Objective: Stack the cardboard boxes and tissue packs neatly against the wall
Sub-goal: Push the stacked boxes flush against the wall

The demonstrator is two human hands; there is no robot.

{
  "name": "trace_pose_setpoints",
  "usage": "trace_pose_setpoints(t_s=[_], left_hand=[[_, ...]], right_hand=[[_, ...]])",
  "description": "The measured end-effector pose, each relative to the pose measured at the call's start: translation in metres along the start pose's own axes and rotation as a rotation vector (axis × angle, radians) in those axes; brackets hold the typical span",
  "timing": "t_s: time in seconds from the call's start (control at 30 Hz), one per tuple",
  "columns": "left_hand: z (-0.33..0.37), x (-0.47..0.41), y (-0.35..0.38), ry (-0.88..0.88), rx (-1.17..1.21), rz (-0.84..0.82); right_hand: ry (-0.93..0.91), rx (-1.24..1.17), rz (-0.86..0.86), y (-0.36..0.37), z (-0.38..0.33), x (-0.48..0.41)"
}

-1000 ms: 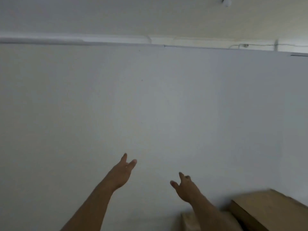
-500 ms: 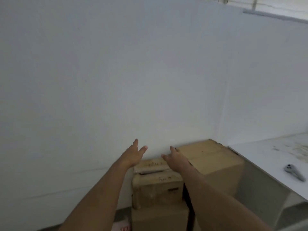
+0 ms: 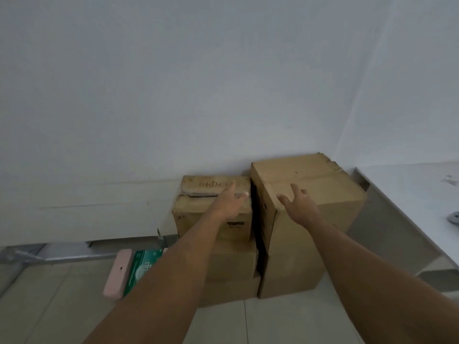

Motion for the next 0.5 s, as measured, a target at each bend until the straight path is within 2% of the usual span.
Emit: trace_pose_setpoints(t_s=[0.1,0.2,0.5], left_hand=[[-0.024,-0.016,0.032,-0.058,-0.016,-0.031],[-0.054,-0.029,0.061,-0.128,-0.015,-0.080],[-0.115,-0.040,0.147,-0.260,-0.005,-0.245]], right_hand=[[0.047,-0.023,0.043,0.019,0.039,-0.001],[0.207,-0.046,0.074,0.043,0.090,0.010],[0.352,-0.030,-0.095,0.104,0.173,0.007]])
Point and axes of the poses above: each hand's wrist, its own x-axis away from the middle knuckle, its own y-axis out of the palm, z = x × y, the point moved 9 cm from there along -x, towards the middle knuckle, and after that the axes turned 7 degrees about z, right-handed, at the moved point
